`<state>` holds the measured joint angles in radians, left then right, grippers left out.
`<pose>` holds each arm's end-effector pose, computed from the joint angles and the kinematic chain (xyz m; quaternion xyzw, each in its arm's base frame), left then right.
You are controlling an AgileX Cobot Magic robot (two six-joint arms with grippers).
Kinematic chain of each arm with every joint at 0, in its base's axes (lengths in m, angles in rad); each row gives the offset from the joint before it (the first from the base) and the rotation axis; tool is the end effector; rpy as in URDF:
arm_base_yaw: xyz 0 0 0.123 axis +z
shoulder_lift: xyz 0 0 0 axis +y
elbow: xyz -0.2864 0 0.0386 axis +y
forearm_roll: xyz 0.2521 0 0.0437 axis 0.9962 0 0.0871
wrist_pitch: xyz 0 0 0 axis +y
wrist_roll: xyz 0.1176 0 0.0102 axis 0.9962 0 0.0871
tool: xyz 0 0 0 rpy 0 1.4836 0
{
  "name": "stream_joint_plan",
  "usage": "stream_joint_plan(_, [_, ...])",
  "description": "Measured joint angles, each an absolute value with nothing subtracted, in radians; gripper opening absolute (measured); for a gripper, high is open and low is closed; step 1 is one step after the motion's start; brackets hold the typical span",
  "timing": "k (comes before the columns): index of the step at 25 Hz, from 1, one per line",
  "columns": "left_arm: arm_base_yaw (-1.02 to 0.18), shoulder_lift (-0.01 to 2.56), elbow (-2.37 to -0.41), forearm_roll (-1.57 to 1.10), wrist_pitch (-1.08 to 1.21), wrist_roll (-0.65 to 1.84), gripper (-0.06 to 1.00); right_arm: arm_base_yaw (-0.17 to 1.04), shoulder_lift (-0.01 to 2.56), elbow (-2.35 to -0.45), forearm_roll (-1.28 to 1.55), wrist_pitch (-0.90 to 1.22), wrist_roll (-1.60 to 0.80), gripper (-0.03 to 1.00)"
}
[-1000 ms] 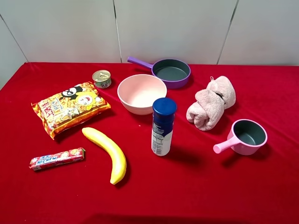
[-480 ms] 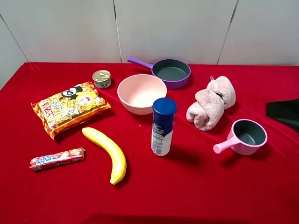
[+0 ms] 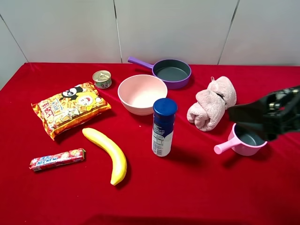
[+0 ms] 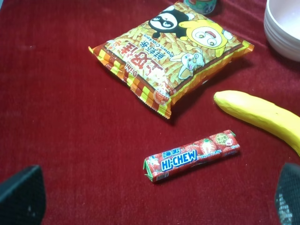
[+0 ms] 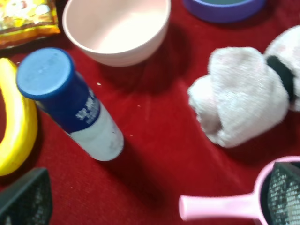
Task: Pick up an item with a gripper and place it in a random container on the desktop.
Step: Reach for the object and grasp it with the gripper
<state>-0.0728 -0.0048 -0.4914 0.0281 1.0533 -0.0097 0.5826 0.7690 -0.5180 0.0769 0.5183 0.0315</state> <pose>0.0197 0.0015 0.2652 0.0264 0.8518 -0.0075 0.5232 0.1376 0.0960 0.2553 -0.2243 0.8742 0.1599 0.3999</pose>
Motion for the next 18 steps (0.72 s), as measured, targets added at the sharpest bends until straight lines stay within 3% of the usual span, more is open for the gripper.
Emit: stream_joint_plan(18, [-0.073, -0.005, -0.491, 0.028, 1.053, -0.010, 0.97, 0.722, 1.064, -0.518, 0.027, 0.211, 0.039, 0.69])
